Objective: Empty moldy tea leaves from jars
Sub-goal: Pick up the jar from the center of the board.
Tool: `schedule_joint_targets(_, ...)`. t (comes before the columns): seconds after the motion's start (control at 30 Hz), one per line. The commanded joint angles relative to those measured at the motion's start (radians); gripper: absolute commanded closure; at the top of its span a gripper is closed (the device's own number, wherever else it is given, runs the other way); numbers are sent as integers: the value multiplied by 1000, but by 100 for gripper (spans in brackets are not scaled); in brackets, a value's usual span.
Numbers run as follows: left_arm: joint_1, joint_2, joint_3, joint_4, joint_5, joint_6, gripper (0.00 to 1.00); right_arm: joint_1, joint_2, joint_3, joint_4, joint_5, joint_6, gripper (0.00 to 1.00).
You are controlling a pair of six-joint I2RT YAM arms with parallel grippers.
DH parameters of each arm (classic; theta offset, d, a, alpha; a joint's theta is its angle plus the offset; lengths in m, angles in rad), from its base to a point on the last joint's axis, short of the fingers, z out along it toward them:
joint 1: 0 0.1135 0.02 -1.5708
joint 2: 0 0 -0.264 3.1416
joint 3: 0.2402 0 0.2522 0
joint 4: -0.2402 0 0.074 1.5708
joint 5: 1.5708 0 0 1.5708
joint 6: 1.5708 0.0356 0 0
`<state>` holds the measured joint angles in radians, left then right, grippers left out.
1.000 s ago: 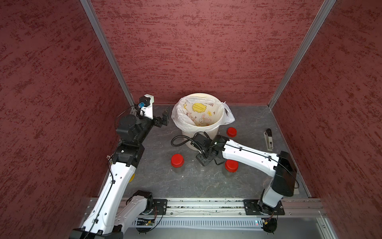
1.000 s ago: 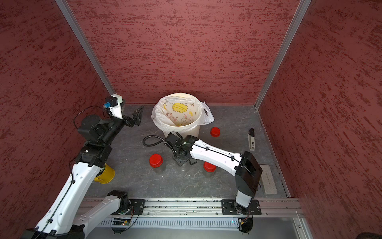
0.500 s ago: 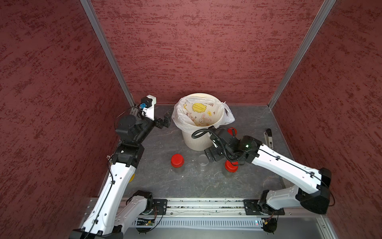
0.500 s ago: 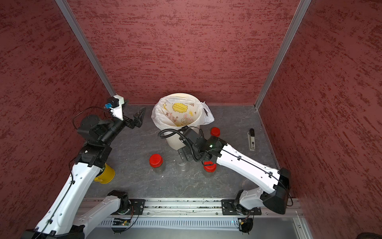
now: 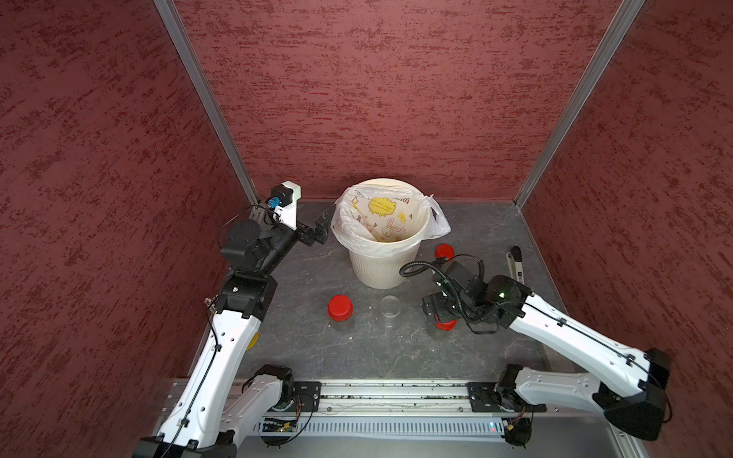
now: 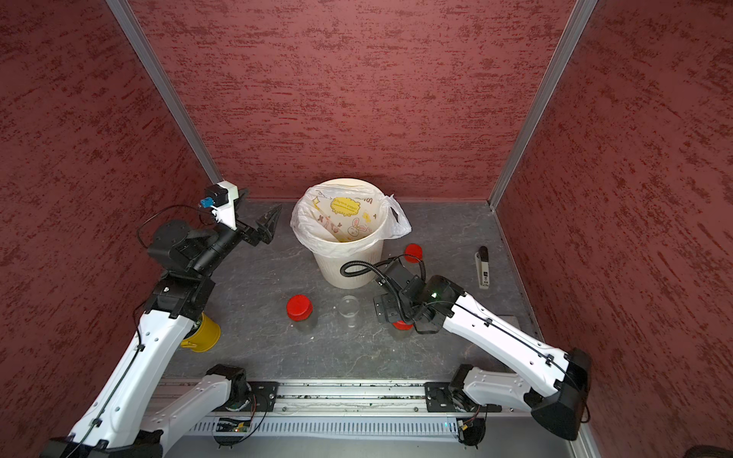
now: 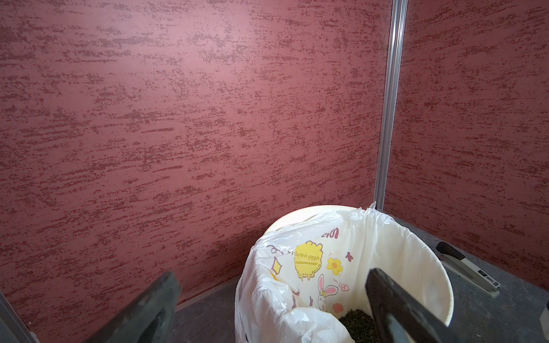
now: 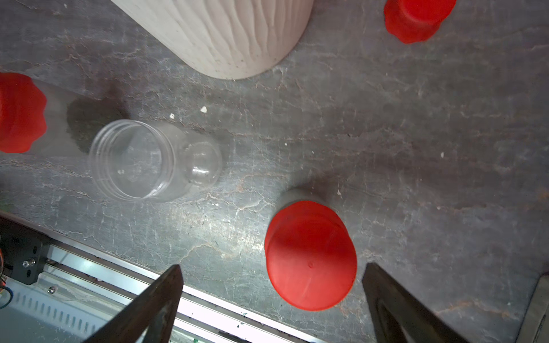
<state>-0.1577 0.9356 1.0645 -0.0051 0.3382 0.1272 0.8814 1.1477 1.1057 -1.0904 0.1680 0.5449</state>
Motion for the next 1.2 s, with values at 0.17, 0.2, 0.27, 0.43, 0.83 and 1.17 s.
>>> schedule_joint_targets(0.17, 6, 3, 23, 18, 27, -10, 0, -35, -51, -95, 57, -40, 73, 3)
schedule_joint_targets(0.2, 6, 3, 24, 17, 28, -10, 0, -40, -48, -107, 66, -40, 70, 3)
schedule_joint_targets(0.27, 6, 3, 23, 17, 30, -12, 0, -51, -44, -125, 91, -50, 66, 3)
schedule_joint_targets(0.43, 6, 9, 25, 10, 42, -6, 0, -74, -36, -156, 135, -75, 63, 5)
schedule_joint_targets(0.83, 6, 4, 28, 10, 33, -5, 0, -98, -24, -225, 183, -96, 59, 8)
schedule_joint_targets(1.17, 6, 6, 25, 9, 39, -6, 0, -114, -18, -264, 224, -92, 45, 10)
